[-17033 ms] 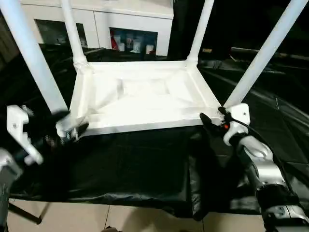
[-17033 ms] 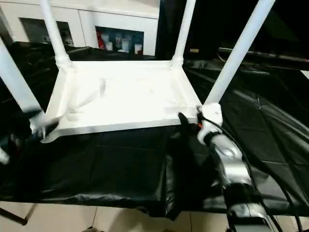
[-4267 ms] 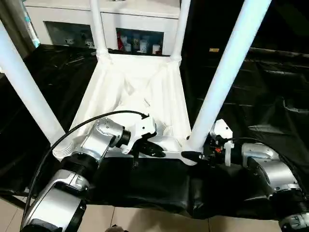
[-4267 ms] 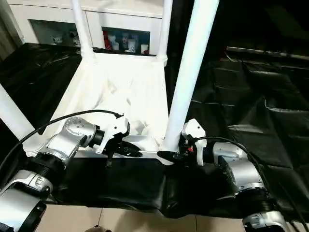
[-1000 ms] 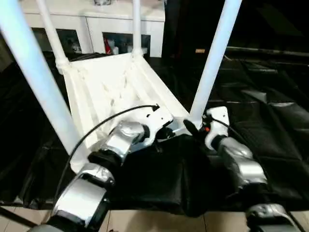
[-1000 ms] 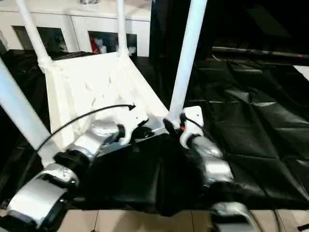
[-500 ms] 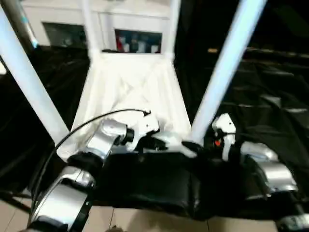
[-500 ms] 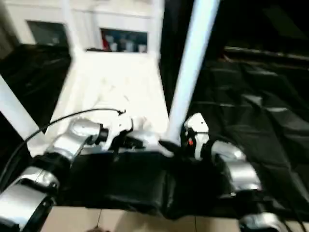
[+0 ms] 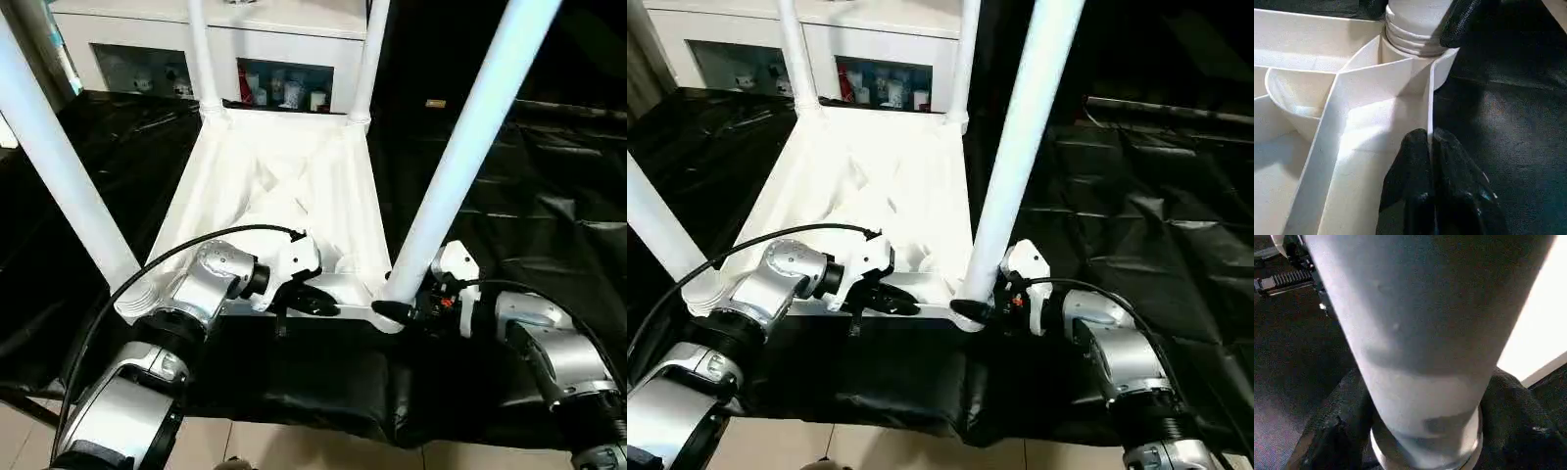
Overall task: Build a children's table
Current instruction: Rotate leg to tighten
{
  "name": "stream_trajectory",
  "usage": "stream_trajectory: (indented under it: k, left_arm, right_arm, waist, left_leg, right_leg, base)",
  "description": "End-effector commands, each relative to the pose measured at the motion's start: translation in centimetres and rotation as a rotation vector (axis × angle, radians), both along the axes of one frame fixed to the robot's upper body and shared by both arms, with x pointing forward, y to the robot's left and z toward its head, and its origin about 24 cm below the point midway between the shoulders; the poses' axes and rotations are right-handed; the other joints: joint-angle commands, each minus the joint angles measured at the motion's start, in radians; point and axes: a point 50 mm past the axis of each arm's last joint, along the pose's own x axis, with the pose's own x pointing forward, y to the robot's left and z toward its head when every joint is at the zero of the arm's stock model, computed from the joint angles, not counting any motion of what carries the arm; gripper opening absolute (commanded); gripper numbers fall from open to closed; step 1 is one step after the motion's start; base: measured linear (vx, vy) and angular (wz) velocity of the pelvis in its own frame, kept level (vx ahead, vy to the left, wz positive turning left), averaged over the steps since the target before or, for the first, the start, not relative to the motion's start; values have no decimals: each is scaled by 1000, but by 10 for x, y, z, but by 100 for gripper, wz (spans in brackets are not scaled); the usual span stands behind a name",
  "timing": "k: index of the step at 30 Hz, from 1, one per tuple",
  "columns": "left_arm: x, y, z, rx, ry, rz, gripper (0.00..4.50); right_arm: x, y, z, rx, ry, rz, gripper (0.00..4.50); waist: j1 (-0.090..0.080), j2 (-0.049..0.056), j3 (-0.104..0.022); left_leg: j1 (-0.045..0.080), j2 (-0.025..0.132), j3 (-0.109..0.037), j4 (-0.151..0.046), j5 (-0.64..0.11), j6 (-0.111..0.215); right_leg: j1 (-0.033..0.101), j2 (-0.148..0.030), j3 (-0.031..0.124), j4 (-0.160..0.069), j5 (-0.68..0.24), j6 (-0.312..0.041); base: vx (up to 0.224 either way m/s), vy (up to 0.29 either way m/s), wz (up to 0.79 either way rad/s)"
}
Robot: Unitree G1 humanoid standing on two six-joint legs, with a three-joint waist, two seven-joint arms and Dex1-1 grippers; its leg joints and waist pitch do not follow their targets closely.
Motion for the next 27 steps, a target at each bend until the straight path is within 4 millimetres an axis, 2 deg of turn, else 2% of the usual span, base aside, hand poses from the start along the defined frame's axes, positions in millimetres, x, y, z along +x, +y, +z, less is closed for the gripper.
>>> stream_trajectory:
  k: [1, 7, 10, 13, 15, 17, 18, 19, 20, 22, 24, 27]
  left_arm:
    - [-4, -8, -1, -89, 20, 1, 0]
    - [-3, -8, -2, -83, 13, 17, 0]
    - [1, -9, -4, -60, 0, 85, 0]
    - [7, -12, -5, -51, -14, 161, 0]
    - [14, -21, -4, -53, -38, 261, 0]
    - [19, -28, -4, -48, -46, 323, 0]
    - [21, -32, -4, -45, -49, 361, 0]
    - [25, -40, -3, -44, -54, 437, 0]
    - [26, -47, -3, -34, -58, 475, 0]
    - [26, -54, -3, -28, -67, 495, 0]
    - [26, -64, -2, -27, -81, 506, 0]
    - [26, -68, -1, -26, -97, 503, 0]
  right_arm:
    - [-3, 2, -9, -46, 36, 24, 265]
    - [-2, 3, -12, -44, 42, 1, 261]
    - [2, 3, -17, -12, 53, -99, 261]
    - [8, 3, -22, -3, 59, -211, 260]
    - [15, 5, -31, 1, 81, -375, 260]
    - [18, 9, -36, 9, 101, -464, 260]
    - [20, 12, -39, 14, 114, -517, 260]
    - [23, 19, -44, -2, 124, -596, 260]
    - [27, 27, -46, -13, 134, -662, 259]
    - [30, 35, -48, -11, 149, -715, 259]
    - [35, 51, -47, 0, 170, -756, 259]
    - [37, 63, -45, -1, 151, -736, 259]
  waist:
    - [-2, -23, -52]
    - [-2, -23, -53]
    - [-3, -22, -51]
    - [-10, -21, -48]
    - [-23, -20, -43]
    - [-29, -22, -47]
    - [-29, -22, -47]
    - [-35, -14, -45]
    - [-35, -15, -50]
    - [-38, -14, -50]
    - [-42, -12, -54]
    - [-45, -12, -55]
  left_leg:
    - [3, 57, -23, -54, -150, 88]
    - [4, 58, -24, -54, -152, 86]
    - [4, 57, -24, -55, -159, 84]
    - [6, 56, -28, -60, -195, 58]
    - [11, 54, -30, -63, -241, 36]
    - [10, 53, -33, -62, -252, 27]
    - [7, 53, -34, -63, -245, 28]
    - [16, 53, -31, -64, -262, 23]
    - [14, 53, -34, -63, -250, 15]
    - [10, 53, -34, -64, -238, 14]
    - [11, 50, -31, -61, -225, 23]
    - [6, 48, -28, -59, -199, 46]
  right_leg:
    - [48, -80, 48, -74, -260, -179]
    - [48, -80, 48, -73, -266, -177]
    - [46, -81, 48, -75, -275, -177]
    - [44, -82, 47, -84, -356, -160]
    - [38, -80, 45, -94, -432, -144]
    - [42, -83, 44, -97, -463, -129]
    - [45, -83, 44, -96, -457, -125]
    - [33, -80, 46, -102, -463, -128]
    - [38, -82, 46, -97, -441, -133]
    - [39, -81, 47, -94, -408, -142]
    - [40, -78, 49, -89, -337, -160]
    - [46, -76, 49, -84, -272, -175]
  base:
    - [0, 0, 0]
    - [0, 0, 0]
    - [0, 0, 0]
    - [0, 0, 0]
    - [0, 0, 0]
    - [0, 0, 0]
    - [0, 0, 0]
    - [0, 0, 0]
    - [0, 0, 0]
    - [0, 0, 0]
    - [0, 0, 0]
    - [0, 0, 0]
